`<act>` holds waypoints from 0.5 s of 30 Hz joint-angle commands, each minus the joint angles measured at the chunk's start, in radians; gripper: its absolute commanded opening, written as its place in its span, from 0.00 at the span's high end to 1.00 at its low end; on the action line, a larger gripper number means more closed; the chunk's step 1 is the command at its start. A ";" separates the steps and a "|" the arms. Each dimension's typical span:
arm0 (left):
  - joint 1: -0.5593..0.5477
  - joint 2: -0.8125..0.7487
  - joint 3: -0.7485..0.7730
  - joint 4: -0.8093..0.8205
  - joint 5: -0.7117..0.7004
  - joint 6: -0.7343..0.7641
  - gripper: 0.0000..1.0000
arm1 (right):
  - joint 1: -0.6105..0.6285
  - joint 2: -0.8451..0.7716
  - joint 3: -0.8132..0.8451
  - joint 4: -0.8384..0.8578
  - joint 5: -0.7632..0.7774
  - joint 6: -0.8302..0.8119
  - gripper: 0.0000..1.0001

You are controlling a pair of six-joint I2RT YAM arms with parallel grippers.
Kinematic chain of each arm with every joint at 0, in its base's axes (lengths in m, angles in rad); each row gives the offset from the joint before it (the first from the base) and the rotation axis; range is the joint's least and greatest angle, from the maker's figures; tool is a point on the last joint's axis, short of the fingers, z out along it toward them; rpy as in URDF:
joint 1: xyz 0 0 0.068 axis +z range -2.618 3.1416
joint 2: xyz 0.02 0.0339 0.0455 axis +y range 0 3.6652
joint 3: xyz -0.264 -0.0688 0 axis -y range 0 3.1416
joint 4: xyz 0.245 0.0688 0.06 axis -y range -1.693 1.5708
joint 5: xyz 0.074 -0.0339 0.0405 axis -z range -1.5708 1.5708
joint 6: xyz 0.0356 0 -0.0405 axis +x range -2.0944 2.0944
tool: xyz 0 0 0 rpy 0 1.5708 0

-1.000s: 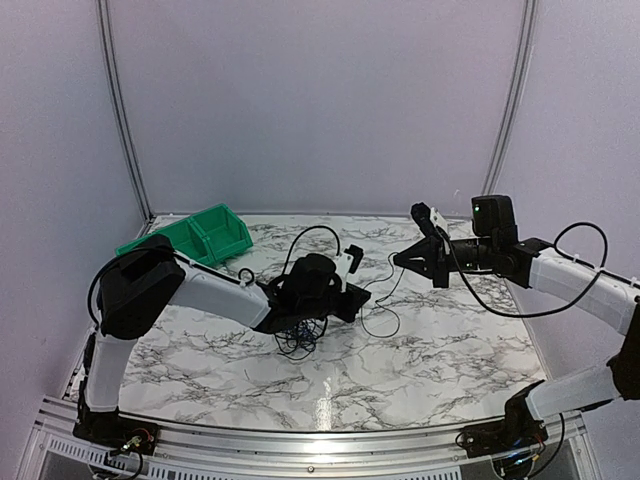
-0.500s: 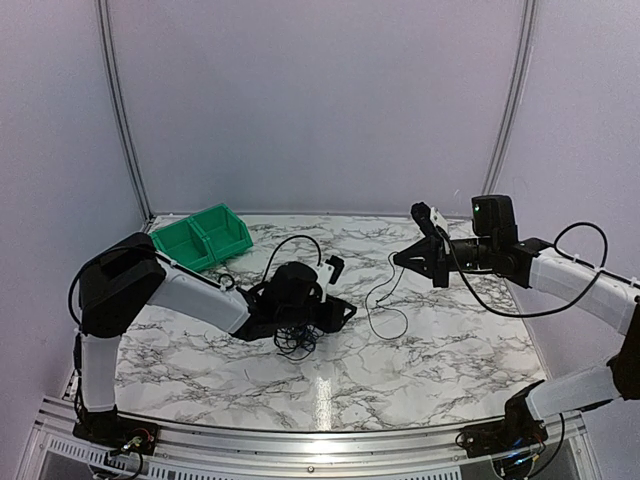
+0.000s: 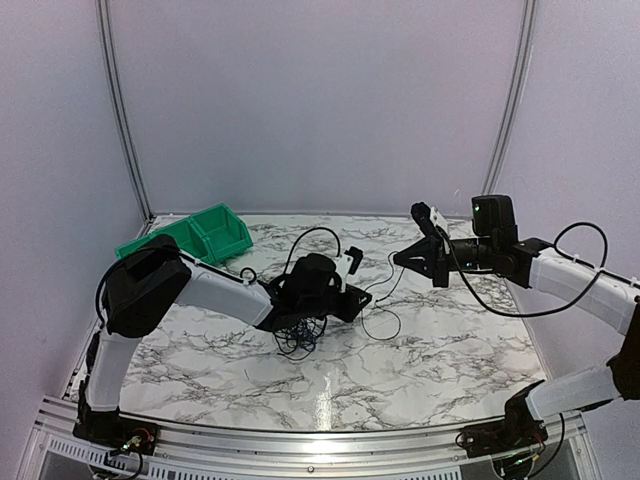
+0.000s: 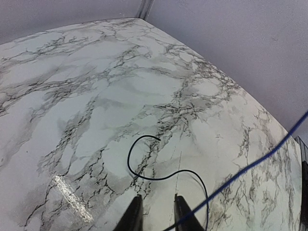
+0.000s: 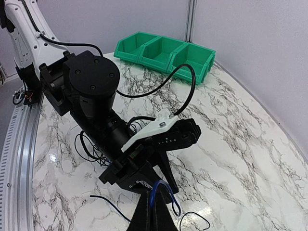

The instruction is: Untangle the cables

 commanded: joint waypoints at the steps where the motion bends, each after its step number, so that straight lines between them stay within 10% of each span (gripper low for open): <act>1: 0.018 0.031 0.031 0.001 -0.032 -0.025 0.87 | -0.006 0.002 0.004 0.012 0.018 0.000 1.00; 15: 0.051 -0.388 -0.322 0.094 -0.305 -0.047 1.00 | -0.008 0.218 0.011 -0.083 0.320 -0.284 1.00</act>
